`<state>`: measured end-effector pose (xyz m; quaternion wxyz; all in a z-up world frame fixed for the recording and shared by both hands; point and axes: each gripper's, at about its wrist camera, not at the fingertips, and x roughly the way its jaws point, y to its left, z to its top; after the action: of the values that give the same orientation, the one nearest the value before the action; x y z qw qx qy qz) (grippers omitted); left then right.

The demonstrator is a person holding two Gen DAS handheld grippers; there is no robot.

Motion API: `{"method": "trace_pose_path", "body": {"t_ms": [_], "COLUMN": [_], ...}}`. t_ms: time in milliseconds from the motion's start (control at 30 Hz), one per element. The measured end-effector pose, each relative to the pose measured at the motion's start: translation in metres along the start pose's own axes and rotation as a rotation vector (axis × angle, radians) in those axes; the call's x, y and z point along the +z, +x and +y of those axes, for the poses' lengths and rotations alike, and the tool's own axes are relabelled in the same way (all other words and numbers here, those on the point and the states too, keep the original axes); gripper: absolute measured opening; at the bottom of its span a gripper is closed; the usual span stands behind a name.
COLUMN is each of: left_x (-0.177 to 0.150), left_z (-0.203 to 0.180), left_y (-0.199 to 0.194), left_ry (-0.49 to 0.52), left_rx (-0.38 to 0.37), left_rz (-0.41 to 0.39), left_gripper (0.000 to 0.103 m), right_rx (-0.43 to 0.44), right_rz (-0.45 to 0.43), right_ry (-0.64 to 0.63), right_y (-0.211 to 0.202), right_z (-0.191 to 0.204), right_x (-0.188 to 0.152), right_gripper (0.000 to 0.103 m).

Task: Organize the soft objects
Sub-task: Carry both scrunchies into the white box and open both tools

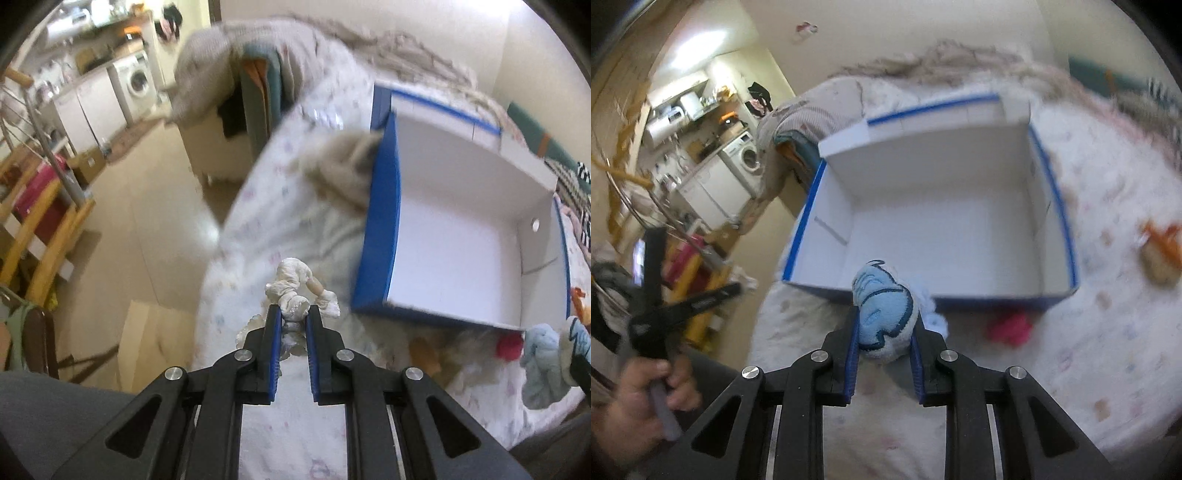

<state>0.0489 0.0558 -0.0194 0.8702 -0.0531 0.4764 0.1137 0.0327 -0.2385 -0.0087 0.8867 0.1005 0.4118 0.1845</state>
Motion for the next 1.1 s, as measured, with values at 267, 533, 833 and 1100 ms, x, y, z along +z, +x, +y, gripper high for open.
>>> {"method": "trace_pose_path", "body": {"t_ms": [267, 533, 833, 1100], "left_x": [0.016, 0.041, 0.084, 0.103], "left_z": [-0.009, -0.047, -0.092, -0.138], "left_y": [-0.034, -0.051, -0.046, -0.003], "left_ry": [0.011, 0.099, 0.183, 0.275], "left_rx": [-0.028, -0.09, -0.099, -0.103], "left_rz": [-0.11, -0.133, -0.167, -0.119], "left_gripper": [0.012, 0.012, 0.012, 0.012], "right_rx": [-0.004, 0.014, 0.014, -0.008], "right_rz": [-0.127, -0.19, -0.172, -0.079], "right_ry": [0.022, 0.028, -0.021, 0.001], "right_y": [-0.022, -0.026, 0.01, 0.066], "right_z": [-0.008, -0.005, -0.003, -0.025], "right_x": [0.024, 0.068, 0.109, 0.117], "right_gripper": [0.025, 0.025, 0.025, 0.025]}}
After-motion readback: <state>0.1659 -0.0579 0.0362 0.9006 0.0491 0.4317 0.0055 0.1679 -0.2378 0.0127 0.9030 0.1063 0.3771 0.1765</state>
